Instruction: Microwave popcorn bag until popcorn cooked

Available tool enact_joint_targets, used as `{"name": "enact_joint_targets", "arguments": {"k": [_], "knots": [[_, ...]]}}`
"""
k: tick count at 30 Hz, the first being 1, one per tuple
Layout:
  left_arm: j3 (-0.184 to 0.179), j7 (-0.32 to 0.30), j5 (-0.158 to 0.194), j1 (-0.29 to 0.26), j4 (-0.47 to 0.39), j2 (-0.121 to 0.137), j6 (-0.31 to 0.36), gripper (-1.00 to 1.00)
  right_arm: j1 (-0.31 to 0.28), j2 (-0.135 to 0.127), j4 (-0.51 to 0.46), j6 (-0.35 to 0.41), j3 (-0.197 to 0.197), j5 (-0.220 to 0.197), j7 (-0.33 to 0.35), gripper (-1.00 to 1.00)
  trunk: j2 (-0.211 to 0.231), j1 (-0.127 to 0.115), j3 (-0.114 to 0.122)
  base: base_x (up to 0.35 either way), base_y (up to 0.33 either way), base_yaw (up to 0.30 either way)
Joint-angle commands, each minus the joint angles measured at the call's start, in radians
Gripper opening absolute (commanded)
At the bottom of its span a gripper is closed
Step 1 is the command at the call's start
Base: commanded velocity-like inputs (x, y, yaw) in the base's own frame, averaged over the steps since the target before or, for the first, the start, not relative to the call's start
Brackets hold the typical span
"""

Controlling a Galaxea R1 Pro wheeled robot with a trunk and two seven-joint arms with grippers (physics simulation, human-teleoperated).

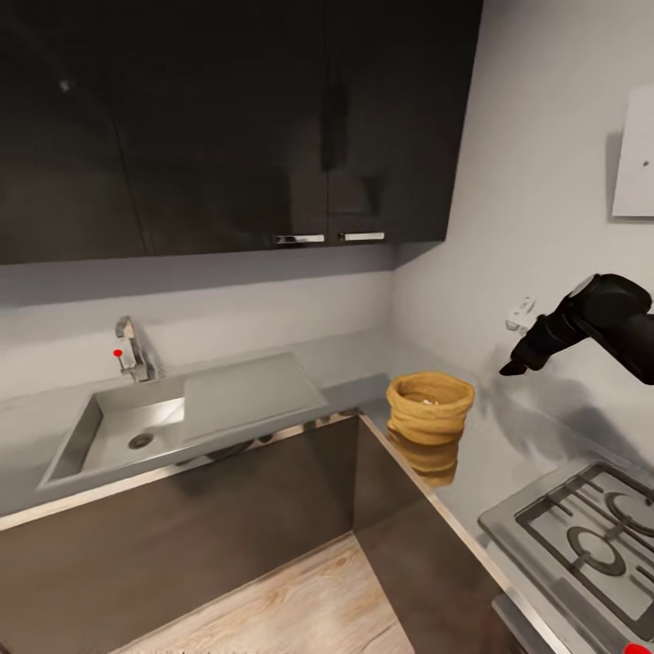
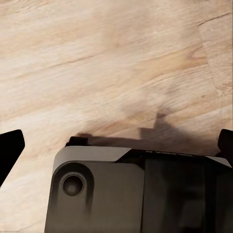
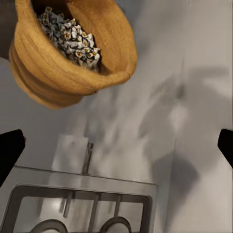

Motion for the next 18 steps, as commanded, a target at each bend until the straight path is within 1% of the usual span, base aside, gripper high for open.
{"name": "enact_joint_targets", "arguments": {"k": [1, 4, 6, 10, 14, 16, 17, 18], "knots": [[0.005, 0.0, 0.001, -0.001, 0.001, 0.0, -0.003, 1.0, -0.001, -0.001, -0.001, 0.002, 0.002, 0.01, 0.009, 1.0, -0.001, 0.0, -0.001, 0.0, 0.0, 0.272], [0.005, 0.0, 0.001, -0.001, 0.001, 0.0, -0.003, 1.0, -0.001, -0.001, -0.001, 0.002, 0.002, 0.01, 0.009, 1.0, -0.001, 0.0, -0.001, 0.0, 0.0, 0.272], [0.005, 0.0, 0.001, -0.001, 0.001, 0.0, -0.003, 1.0, -0.001, -0.002, -0.001, 0.002, 0.001, 0.01, 0.009, 1.0, -0.001, 0.0, -0.001, 0.0, 0.0, 0.142], [0.005, 0.0, 0.001, -0.001, 0.001, 0.0, -0.003, 1.0, 0.0, -0.003, 0.0, 0.002, 0.001, 0.01, 0.008, 1.0, -0.001, 0.0, -0.001, 0.0, 0.0, 0.041], [0.005, 0.0, 0.001, -0.001, 0.001, 0.0, -0.003, 1.0, 0.025, -0.003, 0.0, 0.001, 0.002, 0.012, 0.009, 1.0, -0.001, 0.0, -0.001, 0.0, 0.0, 0.003], [0.005, 0.0, 0.001, -0.001, 0.001, 0.0, -0.003, 1.0, 0.031, 0.001, 0.005, 0.005, 0.007, 0.025, -0.014, 1.0, -0.001, 0.0, -0.001, 0.0, 0.0, 0.0], [0.005, 0.0, 0.001, -0.001, 0.001, 0.0, -0.003, 1.0, 0.037, 0.005, 0.006, 0.007, 0.009, 0.04, -0.041, 1.0, -0.001, 0.0, -0.001, 0.0, 0.0, 0.0], [0.005, 0.0, 0.001, -0.001, 0.001, 0.0, -0.003, 1.0, 0.061, 0.009, 0.002, 0.005, 0.011, 0.054, -0.076, 1.0, -0.001, 0.0, -0.001, 0.0, 0.0, 0.0]]}}
